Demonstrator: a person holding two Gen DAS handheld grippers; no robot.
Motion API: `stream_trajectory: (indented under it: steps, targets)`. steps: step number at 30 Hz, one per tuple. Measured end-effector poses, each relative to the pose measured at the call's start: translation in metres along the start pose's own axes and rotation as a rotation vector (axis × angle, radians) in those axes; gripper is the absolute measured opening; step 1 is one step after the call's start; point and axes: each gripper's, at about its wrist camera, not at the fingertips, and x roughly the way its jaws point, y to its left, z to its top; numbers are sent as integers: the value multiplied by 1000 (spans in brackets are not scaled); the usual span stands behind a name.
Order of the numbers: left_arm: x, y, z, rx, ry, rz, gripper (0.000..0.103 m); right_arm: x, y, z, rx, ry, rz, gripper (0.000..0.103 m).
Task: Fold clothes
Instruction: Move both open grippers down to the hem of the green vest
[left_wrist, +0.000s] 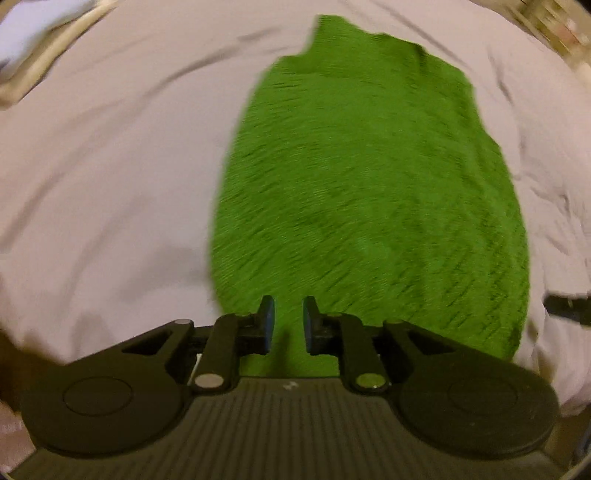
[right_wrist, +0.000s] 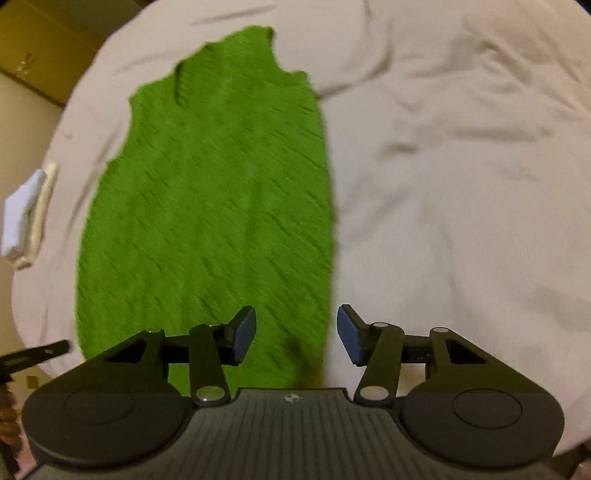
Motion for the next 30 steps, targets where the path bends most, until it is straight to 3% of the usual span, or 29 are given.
stream_trajectory:
  steps: [4,7,9,14,16,20,25,30]
  targets:
    - [51,-11,26,51,82,-4,16,29,28,15,-43,30,20,52]
    - [81,-4,48,76,170,-13,16,50,34,26,-8,72,-38,50]
    - [76,-4,72,105,144,-43,16,57,36,36,17,82,-76,51]
    - [63,-9,136,188,56,-139,15,39,51,85,22,-62,-77,51]
    - [73,-17,162,227,31,-154,15,51,56,104,11,-78,-84,50]
    - [108,-31,200,267,20,-155,15,83,64,137,-13,-88,-126,40]
    - [137,-39,238,277,-10,-141,16,107,64,176,-57,-134,-179,39]
    - [141,-14,272,204,-51,-115,19,112,59,209,-51,-169,-154,40]
